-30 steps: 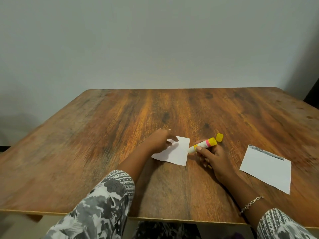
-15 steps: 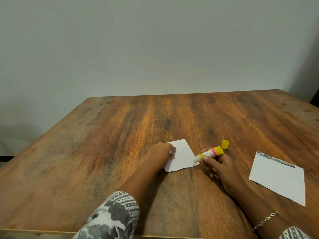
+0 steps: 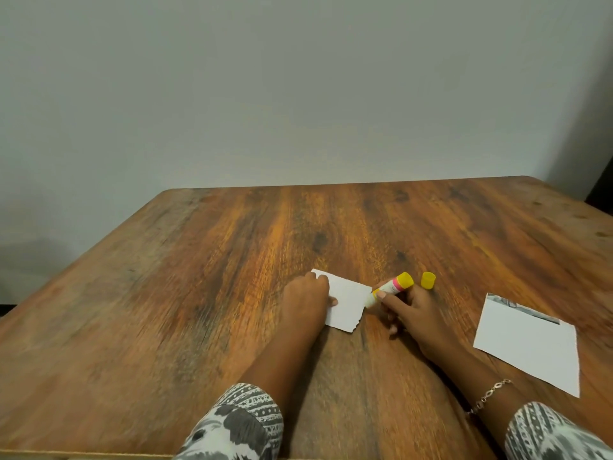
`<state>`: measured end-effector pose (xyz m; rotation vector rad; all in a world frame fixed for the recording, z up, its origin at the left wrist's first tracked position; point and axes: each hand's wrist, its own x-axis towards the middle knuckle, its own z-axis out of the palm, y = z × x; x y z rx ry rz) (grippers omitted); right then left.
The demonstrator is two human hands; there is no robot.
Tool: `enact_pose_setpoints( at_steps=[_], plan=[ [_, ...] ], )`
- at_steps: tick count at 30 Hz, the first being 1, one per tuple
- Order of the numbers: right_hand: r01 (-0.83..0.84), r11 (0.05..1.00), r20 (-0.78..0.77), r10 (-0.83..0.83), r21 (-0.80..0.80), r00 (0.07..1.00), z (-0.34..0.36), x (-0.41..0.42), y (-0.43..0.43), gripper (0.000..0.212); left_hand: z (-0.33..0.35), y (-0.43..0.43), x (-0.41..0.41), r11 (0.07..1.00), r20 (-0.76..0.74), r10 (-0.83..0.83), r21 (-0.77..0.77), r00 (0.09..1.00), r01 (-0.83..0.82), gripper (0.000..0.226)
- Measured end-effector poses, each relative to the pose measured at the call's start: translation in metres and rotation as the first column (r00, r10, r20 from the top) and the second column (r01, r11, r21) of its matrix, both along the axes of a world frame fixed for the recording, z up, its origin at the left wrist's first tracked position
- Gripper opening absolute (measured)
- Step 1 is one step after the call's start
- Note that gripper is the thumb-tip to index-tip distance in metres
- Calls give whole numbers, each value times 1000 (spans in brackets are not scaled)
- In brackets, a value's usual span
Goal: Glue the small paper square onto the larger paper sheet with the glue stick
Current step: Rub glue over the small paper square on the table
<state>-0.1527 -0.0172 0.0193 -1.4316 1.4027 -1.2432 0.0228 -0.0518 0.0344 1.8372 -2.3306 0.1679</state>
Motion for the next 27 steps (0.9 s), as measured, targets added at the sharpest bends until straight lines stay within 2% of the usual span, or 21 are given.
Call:
enact_pose_setpoints(
  at_steps=[6, 12, 17, 27],
  plan=[
    [53, 998, -33, -54, -23, 998, 1, 2, -17, 16, -2, 3, -1, 998, -20, 13, 65, 1000, -12, 40],
    [118, 992, -69, -120, -35, 990, -3, 2, -34, 18, 6, 2, -10, 977, -28, -164, 133, 986, 166, 36],
    [126, 992, -72, -127, -22, 989, -3, 3, -40, 18, 8, 2, -7, 977, -7, -175, 121, 985, 174, 36],
    [139, 988, -165, -148, -64, 975, 3, 7, -35, 15, 2, -3, -6, 979, -59, -163, 111, 985, 169, 39]
  ],
)
